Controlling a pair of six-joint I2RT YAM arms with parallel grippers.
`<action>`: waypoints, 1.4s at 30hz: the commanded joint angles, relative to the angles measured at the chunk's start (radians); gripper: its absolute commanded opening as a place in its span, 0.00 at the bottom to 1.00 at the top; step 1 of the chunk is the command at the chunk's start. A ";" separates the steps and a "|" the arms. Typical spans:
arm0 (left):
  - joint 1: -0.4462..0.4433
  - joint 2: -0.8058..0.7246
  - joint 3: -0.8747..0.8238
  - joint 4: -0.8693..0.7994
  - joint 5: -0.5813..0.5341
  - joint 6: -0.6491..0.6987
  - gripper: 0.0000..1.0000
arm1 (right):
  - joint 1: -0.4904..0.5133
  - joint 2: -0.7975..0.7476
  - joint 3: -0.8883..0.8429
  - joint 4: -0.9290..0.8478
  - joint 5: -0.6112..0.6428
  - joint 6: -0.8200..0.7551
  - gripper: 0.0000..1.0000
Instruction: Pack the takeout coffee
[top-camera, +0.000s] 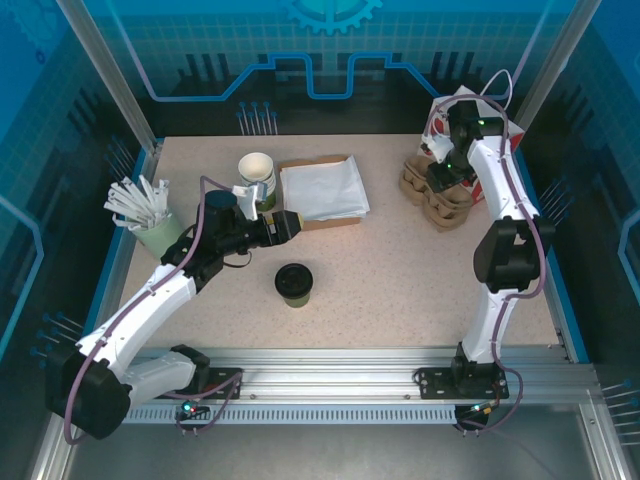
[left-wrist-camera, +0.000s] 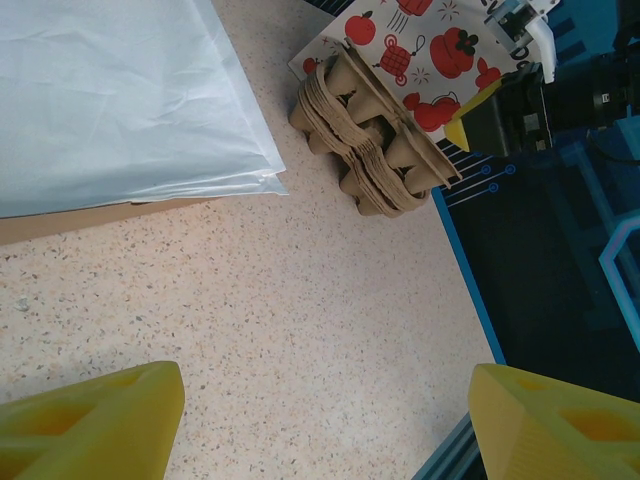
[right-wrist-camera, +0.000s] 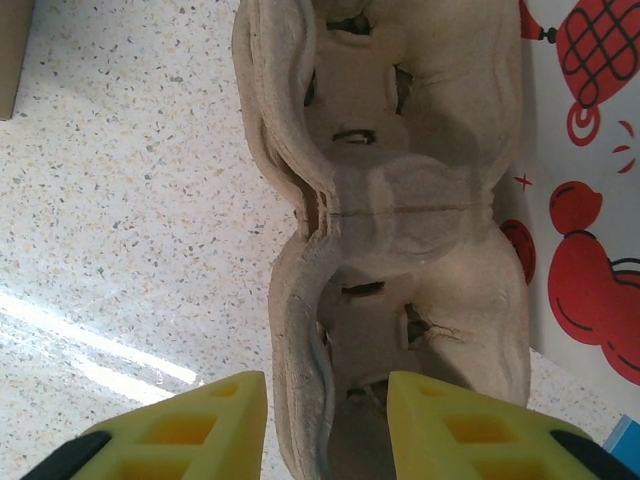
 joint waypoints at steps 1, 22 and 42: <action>-0.008 -0.023 -0.014 -0.001 0.016 0.019 0.77 | 0.002 0.037 -0.014 -0.034 -0.035 -0.008 0.38; -0.007 -0.030 -0.022 -0.001 0.013 0.020 0.76 | -0.015 0.073 -0.027 -0.033 -0.017 -0.007 0.26; -0.007 -0.038 -0.012 -0.007 0.012 0.020 0.76 | -0.010 0.039 0.010 -0.039 0.016 -0.008 0.14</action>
